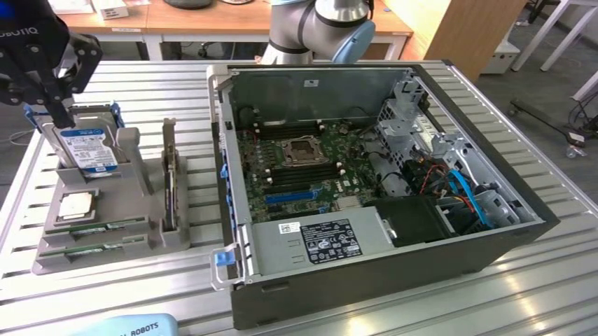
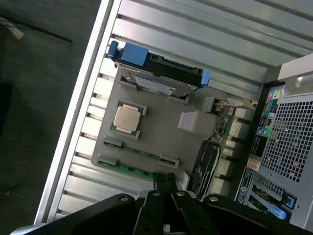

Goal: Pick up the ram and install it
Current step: 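Pick up the ram and move it above insertion slot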

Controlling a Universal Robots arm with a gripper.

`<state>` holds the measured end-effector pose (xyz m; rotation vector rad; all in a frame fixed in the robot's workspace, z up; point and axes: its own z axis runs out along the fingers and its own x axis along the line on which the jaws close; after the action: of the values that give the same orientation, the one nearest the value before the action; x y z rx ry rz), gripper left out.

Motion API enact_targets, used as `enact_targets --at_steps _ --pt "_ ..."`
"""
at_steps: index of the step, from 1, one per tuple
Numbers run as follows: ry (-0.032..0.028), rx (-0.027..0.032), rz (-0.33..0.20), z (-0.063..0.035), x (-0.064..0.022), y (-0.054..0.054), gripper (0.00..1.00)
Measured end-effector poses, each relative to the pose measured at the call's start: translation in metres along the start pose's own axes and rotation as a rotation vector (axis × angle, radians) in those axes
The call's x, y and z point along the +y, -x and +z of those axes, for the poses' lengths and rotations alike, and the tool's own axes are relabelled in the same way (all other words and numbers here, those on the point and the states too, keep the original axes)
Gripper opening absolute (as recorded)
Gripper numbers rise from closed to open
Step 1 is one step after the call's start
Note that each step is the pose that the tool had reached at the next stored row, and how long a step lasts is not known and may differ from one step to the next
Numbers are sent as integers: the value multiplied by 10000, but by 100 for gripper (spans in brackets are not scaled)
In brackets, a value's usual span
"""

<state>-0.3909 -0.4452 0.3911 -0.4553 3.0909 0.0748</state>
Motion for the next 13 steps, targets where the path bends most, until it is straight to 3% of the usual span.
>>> enact_targets --at_steps 13 --pt "52 107 -2362 4 0 0 10"
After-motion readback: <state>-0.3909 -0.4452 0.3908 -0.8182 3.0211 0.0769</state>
